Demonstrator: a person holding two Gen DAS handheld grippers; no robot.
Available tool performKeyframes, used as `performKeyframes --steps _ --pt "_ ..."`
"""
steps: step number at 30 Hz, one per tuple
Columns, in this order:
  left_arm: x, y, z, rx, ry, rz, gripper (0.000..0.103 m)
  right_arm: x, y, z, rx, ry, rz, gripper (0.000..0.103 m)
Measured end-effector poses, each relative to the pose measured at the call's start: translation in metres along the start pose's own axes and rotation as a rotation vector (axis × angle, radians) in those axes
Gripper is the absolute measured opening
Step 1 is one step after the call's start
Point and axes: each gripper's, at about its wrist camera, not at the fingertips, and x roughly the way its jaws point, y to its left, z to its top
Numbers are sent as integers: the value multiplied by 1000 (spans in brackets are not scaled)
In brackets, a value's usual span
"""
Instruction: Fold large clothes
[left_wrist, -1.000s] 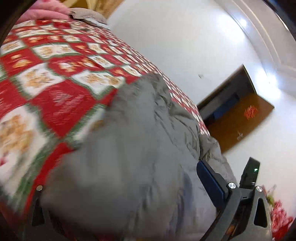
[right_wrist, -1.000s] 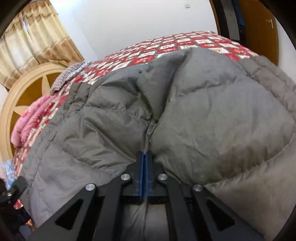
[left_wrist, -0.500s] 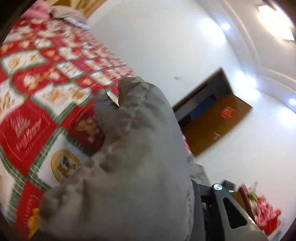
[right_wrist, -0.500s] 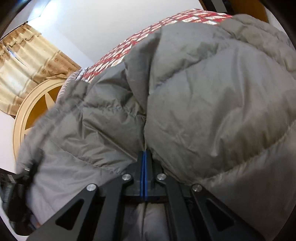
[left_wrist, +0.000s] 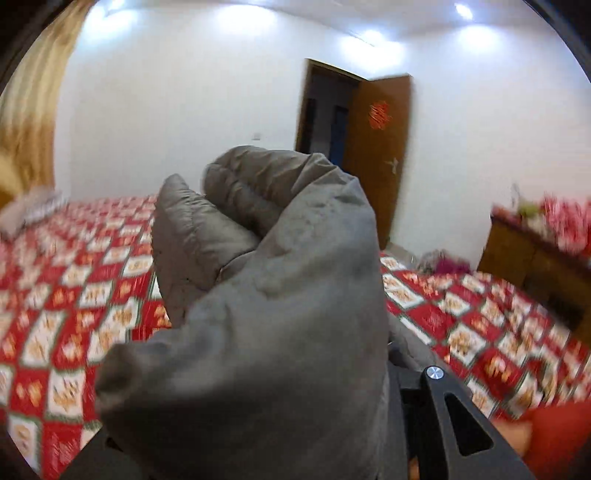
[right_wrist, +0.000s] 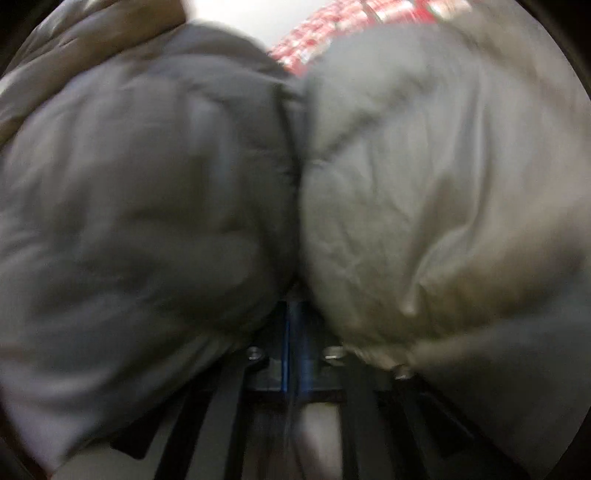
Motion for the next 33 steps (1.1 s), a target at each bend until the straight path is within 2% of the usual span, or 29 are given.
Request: performKeyframes --steps 2,4,6,9,12,14,15,16,20,22,24,27,29,30,31,32,33 --pt "7 -20 1 71 17 -3 26 -48 -6 -2 -41 -91 -35 15" --pt "21 -44 -1 151 49 -4 26 -97 -23 -5 -32 -167 -67 25" --pt "39 -66 -7 230 90 5 26 -137 -44 -11 -13 -237 -124 30" --pt "63 -96 -22 322 151 8 26 -185 -78 -22 19 -323 -229 31" --pt "90 -128 -45 431 209 22 26 -214 -108 -32 60 -348 -252 32" --pt "103 -146 -62 501 218 42 27 -228 -120 -37 84 -370 -254 46" --pt "106 -151 -66 515 221 45 27 -234 -123 -36 97 -383 -247 64" --pt "110 -156 -73 531 224 46 27 -241 -129 -36 115 -402 -218 76" --pt "117 -167 -89 547 224 38 26 -252 -131 -28 126 -420 -115 81" --pt "118 -168 -94 547 216 30 26 -243 -125 -10 102 -387 -110 93" --pt "128 -162 -97 583 202 40 26 -228 -119 7 56 -330 -155 93" --pt "124 -170 -104 617 187 47 26 -202 -94 22 -44 -238 -153 93" --pt "121 -168 -101 600 179 29 27 -182 -73 33 -164 -193 -244 75" --pt "117 -173 -98 593 173 19 30 -170 -63 37 -241 -153 -325 47" --pt "111 -171 -96 580 168 3 31 -160 -57 38 -302 -127 -394 29" --pt "105 -167 -93 569 166 -7 37 -152 -53 37 -361 -106 -441 24" --pt "99 -164 -90 558 172 -22 43 -148 -51 38 -381 -91 -446 18"
